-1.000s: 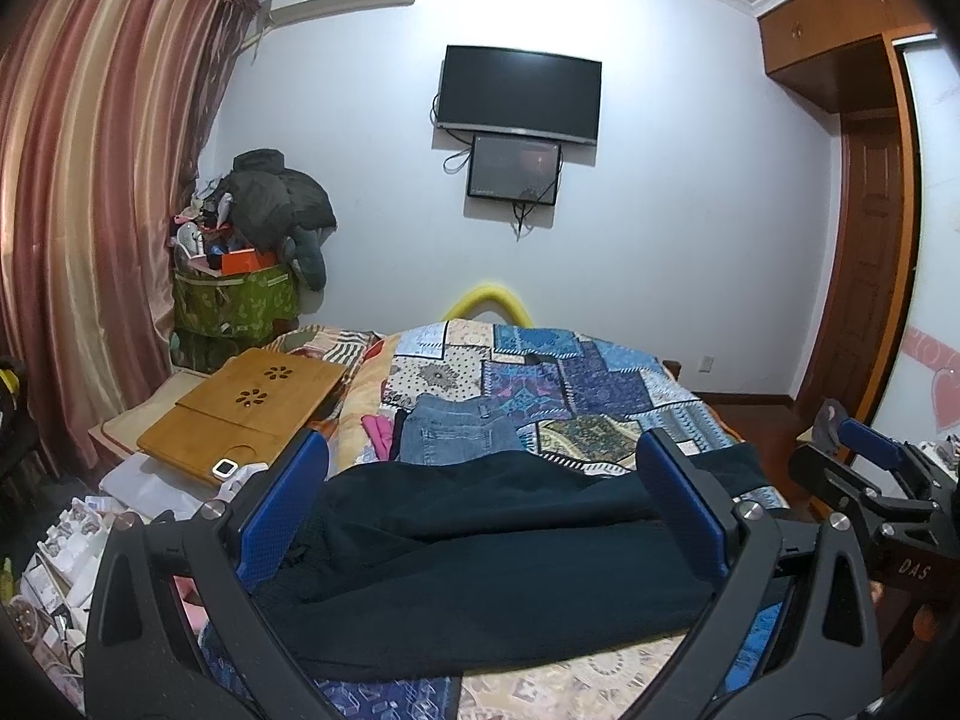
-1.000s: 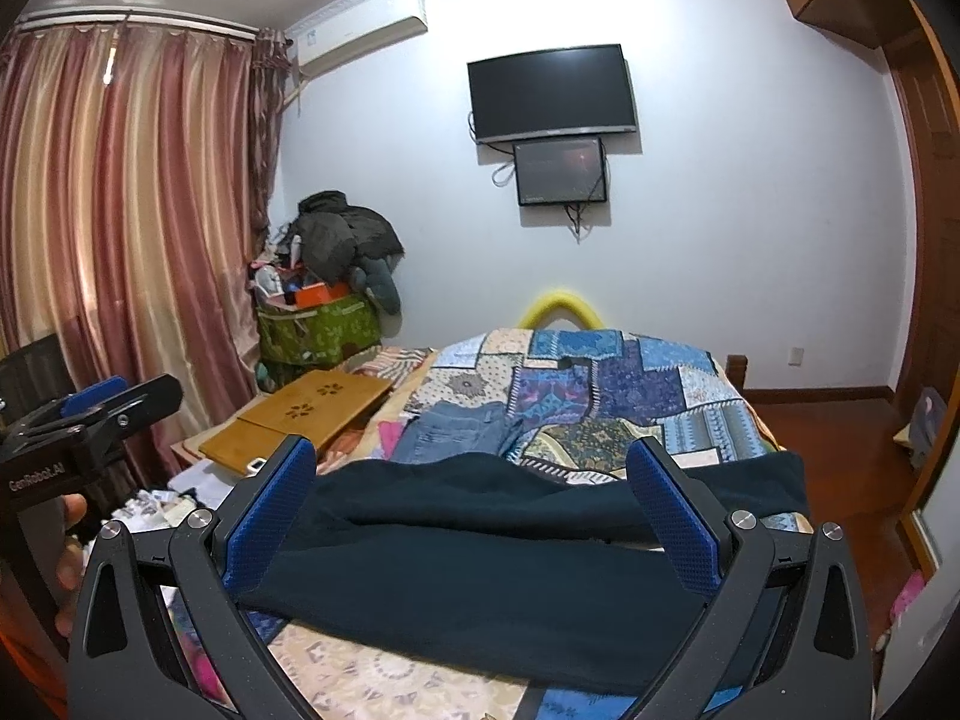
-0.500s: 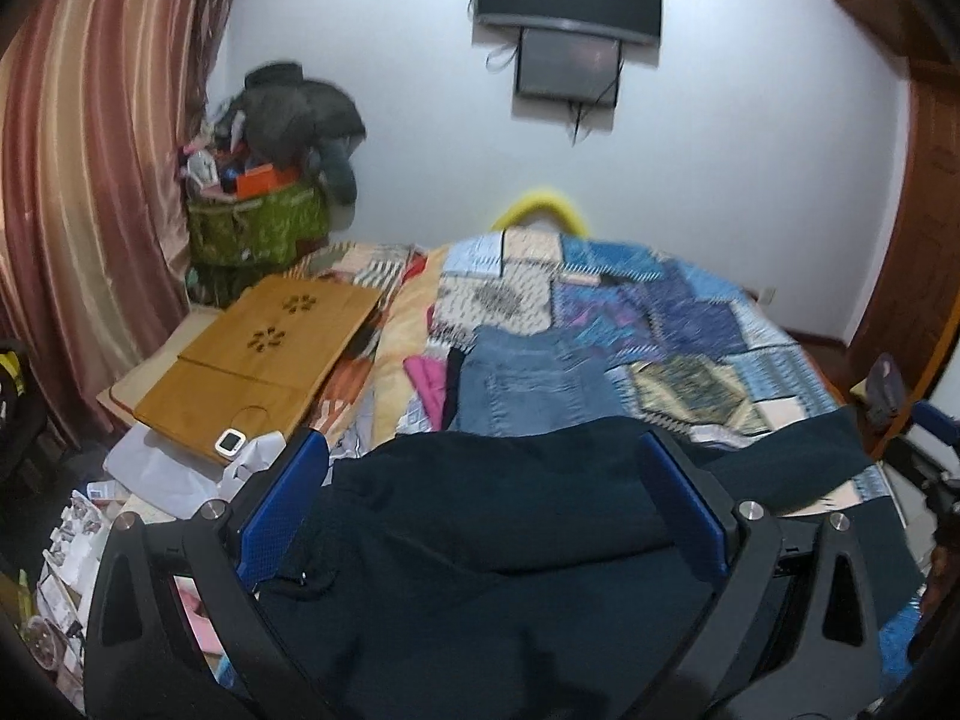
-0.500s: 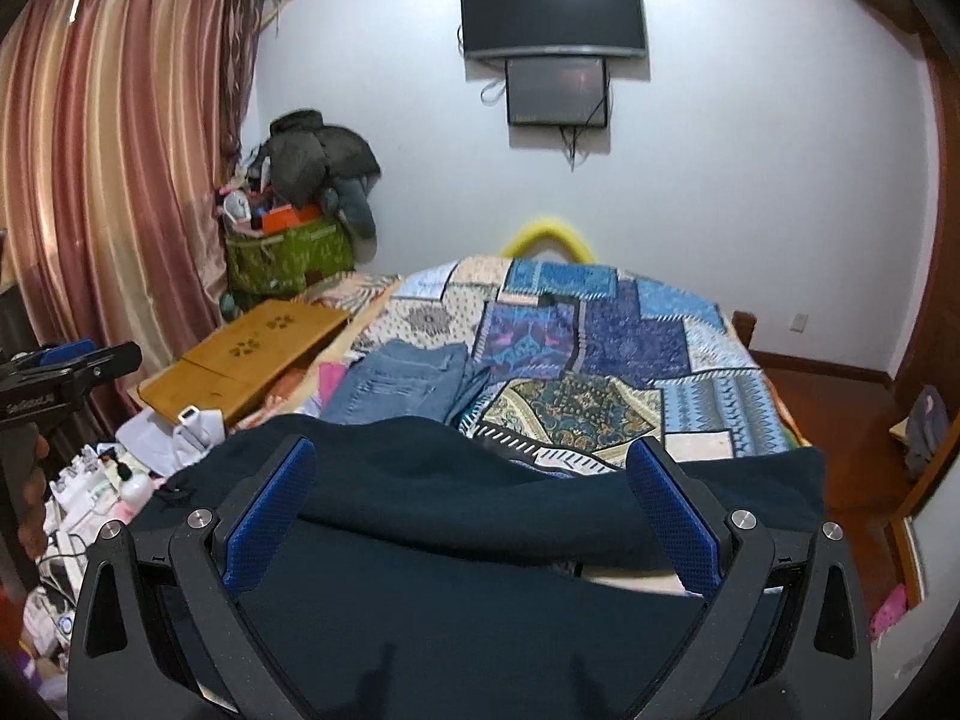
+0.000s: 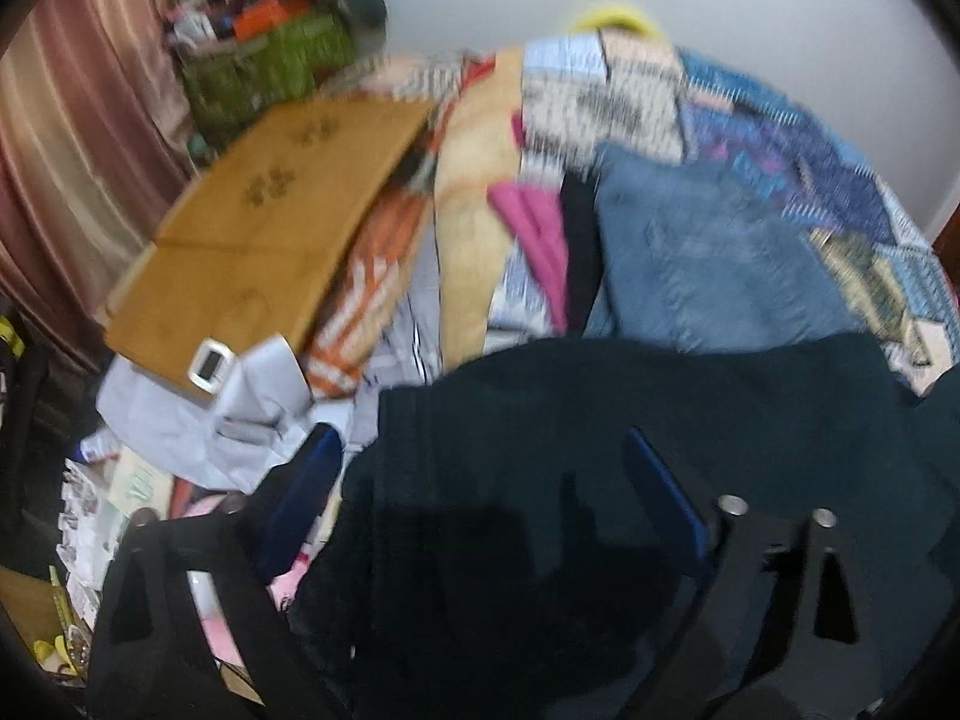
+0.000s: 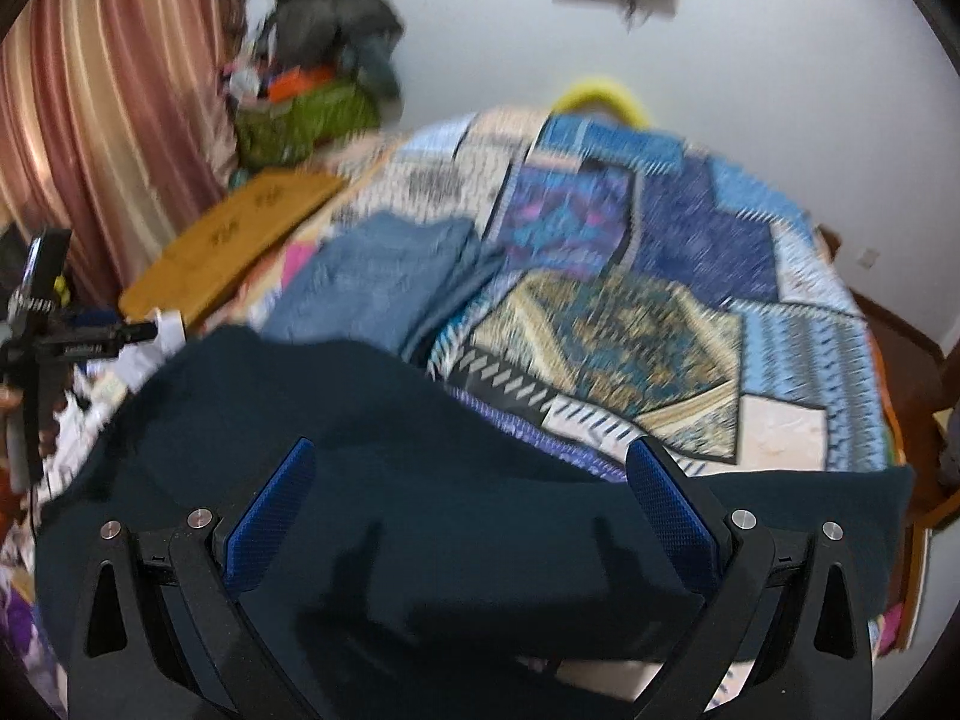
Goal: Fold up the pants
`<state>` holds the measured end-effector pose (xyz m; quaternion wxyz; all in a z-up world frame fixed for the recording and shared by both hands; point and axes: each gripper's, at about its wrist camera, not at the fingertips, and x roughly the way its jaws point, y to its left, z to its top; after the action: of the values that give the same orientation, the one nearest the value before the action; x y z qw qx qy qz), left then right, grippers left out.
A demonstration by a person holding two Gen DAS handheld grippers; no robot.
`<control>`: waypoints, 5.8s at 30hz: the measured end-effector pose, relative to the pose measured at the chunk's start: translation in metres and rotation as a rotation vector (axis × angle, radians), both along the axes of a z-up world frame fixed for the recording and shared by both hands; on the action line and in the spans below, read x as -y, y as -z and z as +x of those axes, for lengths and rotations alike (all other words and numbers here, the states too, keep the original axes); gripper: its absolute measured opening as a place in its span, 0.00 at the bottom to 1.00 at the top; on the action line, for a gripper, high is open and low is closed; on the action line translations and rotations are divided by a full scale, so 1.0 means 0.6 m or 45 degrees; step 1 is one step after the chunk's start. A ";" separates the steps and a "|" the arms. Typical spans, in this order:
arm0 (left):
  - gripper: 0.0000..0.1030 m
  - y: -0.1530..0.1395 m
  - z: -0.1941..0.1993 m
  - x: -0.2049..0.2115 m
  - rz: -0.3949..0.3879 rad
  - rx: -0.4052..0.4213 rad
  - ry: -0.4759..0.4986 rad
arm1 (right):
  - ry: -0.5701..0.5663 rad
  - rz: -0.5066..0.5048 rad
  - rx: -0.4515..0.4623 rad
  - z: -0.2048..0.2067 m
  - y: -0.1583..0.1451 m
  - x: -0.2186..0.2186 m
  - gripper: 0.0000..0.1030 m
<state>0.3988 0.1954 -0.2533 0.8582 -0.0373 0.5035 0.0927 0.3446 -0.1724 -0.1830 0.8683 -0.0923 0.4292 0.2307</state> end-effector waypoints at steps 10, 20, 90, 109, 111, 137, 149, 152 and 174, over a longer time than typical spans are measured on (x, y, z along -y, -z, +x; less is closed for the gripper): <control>0.68 0.098 0.052 -0.024 -0.129 -0.212 0.073 | -0.106 -0.040 -0.232 0.105 0.073 -0.038 0.88; 0.23 0.106 0.077 -0.020 -0.125 -0.209 0.092 | -0.221 0.092 -0.444 0.134 0.117 -0.071 0.48; 0.07 -0.052 -0.427 0.031 -0.024 0.115 -0.031 | -0.035 0.221 -0.045 -0.343 0.017 0.003 0.14; 0.88 -0.150 -0.230 0.180 0.013 0.251 0.251 | 0.541 0.176 0.133 -0.198 -0.090 0.277 0.68; 0.90 -0.147 -0.201 0.194 0.023 0.237 0.272 | 0.589 0.162 0.114 -0.162 -0.084 0.302 0.68; 0.93 -0.045 -0.079 0.271 0.088 0.028 0.348 | 0.891 0.022 -0.064 0.081 0.044 0.422 0.08; 0.93 -0.081 -0.130 0.351 0.047 0.054 0.488 | 0.891 0.219 0.175 -0.099 -0.136 0.513 0.04; 0.93 -0.082 -0.143 0.380 0.042 0.051 0.533 | 0.899 0.243 0.216 -0.136 -0.157 0.528 0.03; 0.93 -0.090 -0.212 0.429 0.063 0.058 0.569 | 0.984 0.371 -0.015 -0.208 -0.037 0.523 0.50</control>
<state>0.2715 -0.0620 -0.1996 0.8691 0.0943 0.4775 -0.0882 0.2200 -0.4861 -0.1611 0.8925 0.2011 0.4002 -0.0534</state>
